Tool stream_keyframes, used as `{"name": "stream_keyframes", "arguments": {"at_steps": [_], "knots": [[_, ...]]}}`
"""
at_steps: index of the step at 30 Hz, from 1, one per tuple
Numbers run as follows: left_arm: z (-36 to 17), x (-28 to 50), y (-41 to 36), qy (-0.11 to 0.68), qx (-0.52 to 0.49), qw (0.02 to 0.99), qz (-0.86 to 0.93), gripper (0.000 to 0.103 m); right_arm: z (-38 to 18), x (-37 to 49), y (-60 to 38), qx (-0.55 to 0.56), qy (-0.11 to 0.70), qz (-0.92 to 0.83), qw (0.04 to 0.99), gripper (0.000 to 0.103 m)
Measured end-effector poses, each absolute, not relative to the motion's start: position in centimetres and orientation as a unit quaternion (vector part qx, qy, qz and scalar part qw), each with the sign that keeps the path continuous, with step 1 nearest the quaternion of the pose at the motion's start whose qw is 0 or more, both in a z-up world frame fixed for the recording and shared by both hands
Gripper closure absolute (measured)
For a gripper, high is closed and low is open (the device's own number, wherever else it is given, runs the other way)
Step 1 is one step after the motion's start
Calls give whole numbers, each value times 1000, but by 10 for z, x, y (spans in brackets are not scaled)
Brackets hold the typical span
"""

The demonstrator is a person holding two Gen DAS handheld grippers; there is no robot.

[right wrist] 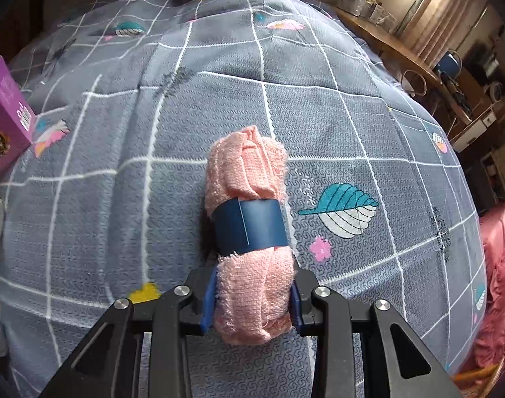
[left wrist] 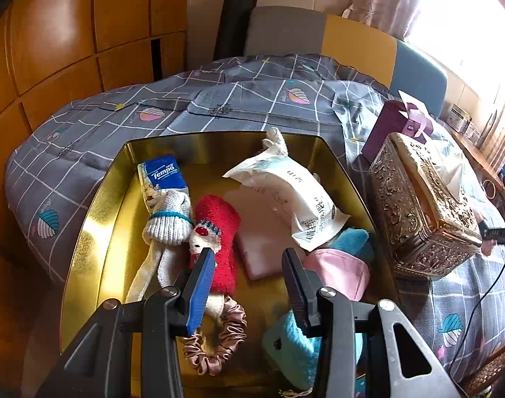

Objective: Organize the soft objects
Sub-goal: 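Carry the pink towel roll into the gold tray and open the right tool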

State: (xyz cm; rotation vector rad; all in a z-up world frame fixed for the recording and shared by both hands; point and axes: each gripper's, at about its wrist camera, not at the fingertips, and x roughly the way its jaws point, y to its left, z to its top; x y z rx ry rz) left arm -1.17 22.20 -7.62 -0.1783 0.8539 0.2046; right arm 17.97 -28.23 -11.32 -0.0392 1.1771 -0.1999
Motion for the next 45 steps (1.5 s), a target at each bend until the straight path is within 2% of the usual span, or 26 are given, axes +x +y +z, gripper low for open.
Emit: {"name": "stream_keyframes", "arguments": {"at_steps": [11,18,23,28,35,41,45], "knots": [[-77,-11,221,414,-86,901,94,61,-29,201,-213,11,494,3,869,68],[-78,-11,222,414,-88,901,96,61,31,191,-120,-18,442,111,890,68],[-71,-14,238,406,-96,902,113,61,52,161,-37,-55,421,226,877,68],[-59,-25,269,390,-109,901,158,61,29,119,48,-92,440,326,832,68],[-54,-33,299,375,-131,896,197,61,-53,84,146,-137,496,375,771,68],[-55,-33,295,375,-129,897,194,61,-106,68,193,-178,513,373,752,68],[-54,-34,290,374,-127,898,192,61,-114,66,194,-191,507,366,757,66]]}}
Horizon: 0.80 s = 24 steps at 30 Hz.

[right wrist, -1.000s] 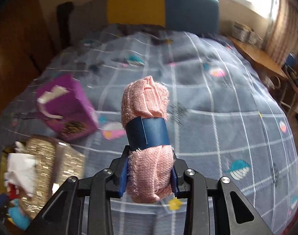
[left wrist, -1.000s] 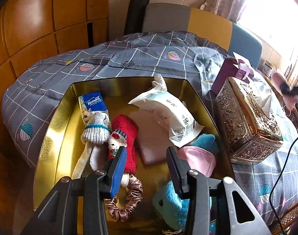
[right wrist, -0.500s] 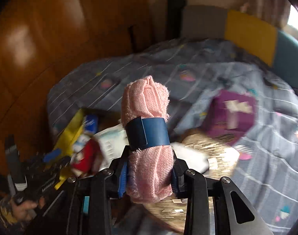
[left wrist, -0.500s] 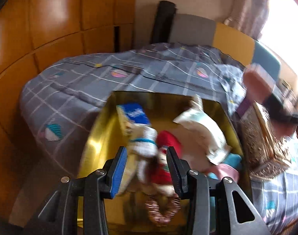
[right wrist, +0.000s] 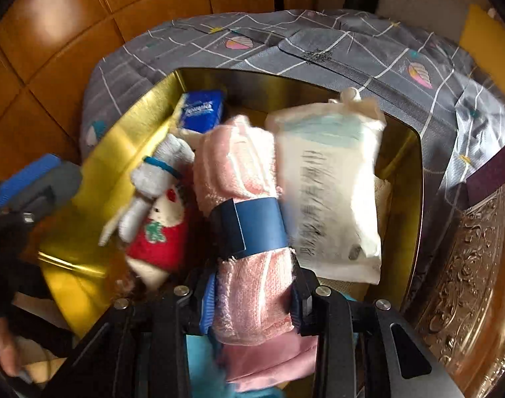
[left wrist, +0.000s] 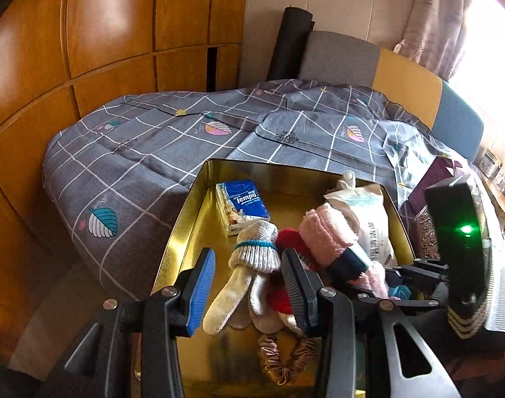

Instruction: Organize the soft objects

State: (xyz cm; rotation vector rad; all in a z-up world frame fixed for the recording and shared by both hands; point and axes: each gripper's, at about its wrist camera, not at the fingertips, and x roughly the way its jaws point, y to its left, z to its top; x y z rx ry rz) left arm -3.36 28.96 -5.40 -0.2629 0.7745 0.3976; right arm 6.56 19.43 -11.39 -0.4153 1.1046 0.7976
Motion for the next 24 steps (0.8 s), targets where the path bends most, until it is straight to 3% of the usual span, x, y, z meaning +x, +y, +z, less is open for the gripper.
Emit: {"name": "stream_keyframes", "arguments": {"at_steps": [4,9,19,21,24], "knots": [[-53,-34,288,371,-127,900,189,61,-104,58,184,-198,484,366,770,63],[-48,-36,285,365,-127,903,190,61,-86,52,172,-194,451,360,793,43],[-34,-41,260,339,-116,915,183,61,-39,28,121,-167,350,269,882,27],[-32,-41,251,333,-114,919,176,61,-31,27,103,-141,336,235,901,20],[-29,-39,232,328,-103,925,160,55,-22,23,76,-102,317,191,923,13]]}}
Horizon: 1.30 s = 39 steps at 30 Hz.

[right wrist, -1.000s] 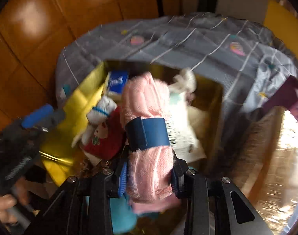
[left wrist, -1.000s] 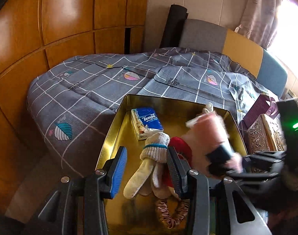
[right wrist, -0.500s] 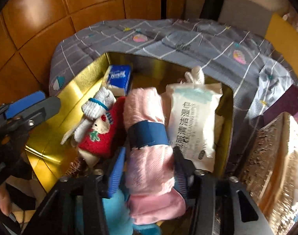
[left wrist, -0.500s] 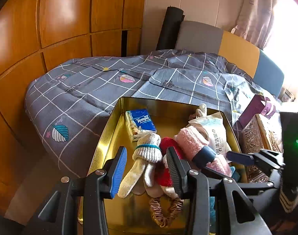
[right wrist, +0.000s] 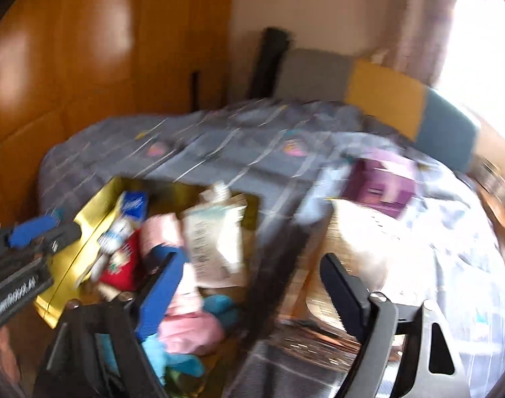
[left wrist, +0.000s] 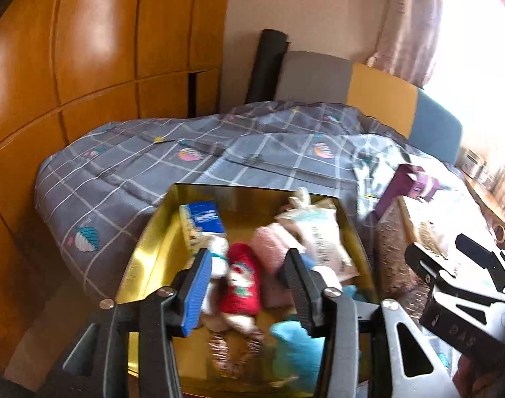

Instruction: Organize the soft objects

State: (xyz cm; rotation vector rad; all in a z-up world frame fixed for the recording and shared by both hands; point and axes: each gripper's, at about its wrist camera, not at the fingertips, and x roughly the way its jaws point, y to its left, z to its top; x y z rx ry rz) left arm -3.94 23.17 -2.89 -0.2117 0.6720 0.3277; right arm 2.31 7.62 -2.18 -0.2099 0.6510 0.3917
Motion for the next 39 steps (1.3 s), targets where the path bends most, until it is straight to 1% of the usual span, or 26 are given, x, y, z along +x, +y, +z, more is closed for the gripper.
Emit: {"name": "stream_keyframes", "arguments": {"at_steps": [3,9,17,24,39], "knots": [[-27,-36,213,328,-83,928,155,54,-19,25,57,-85,313,161,932,10],[-22,-29,187,324,-50,932,151,54,-16,21,24,-66,303,120,943,10],[-14,-26,160,306,-25,940,150,54,-11,21,-13,-22,292,78,953,7],[-14,-26,155,304,-16,939,158,54,-15,24,-26,-9,304,70,950,6],[-17,-26,160,307,-26,937,162,54,-18,21,-17,-18,305,78,949,6]]}}
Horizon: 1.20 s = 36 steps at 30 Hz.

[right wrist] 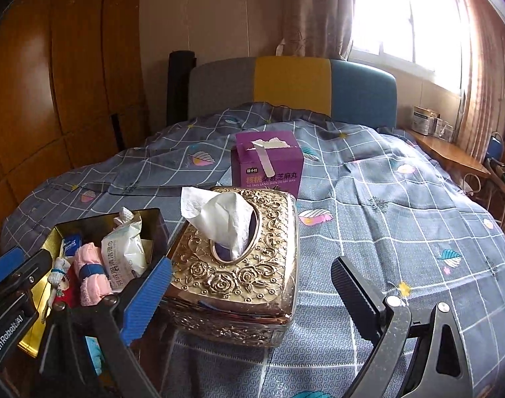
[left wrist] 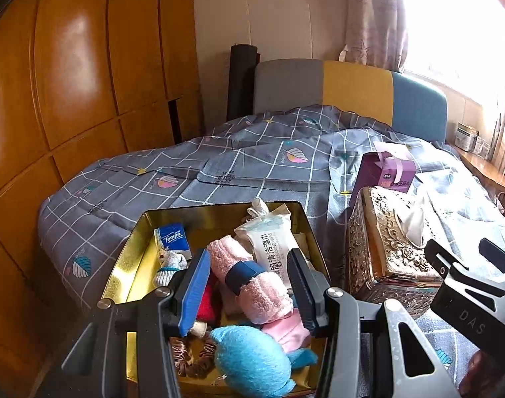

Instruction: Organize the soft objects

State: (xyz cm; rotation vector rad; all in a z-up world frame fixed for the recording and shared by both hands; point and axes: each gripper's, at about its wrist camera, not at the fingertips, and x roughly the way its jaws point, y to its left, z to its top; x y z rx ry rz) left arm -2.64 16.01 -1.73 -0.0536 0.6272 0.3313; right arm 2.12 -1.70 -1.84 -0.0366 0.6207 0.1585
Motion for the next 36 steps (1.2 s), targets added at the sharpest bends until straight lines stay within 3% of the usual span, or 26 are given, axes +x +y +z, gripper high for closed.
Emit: {"name": "stream_keyframes", "arguments": {"at_steps": [36], "knots": [[-18,-29,162,310,-20,936,167,54,-24,21,-8,-24,313,83,946,5]]}}
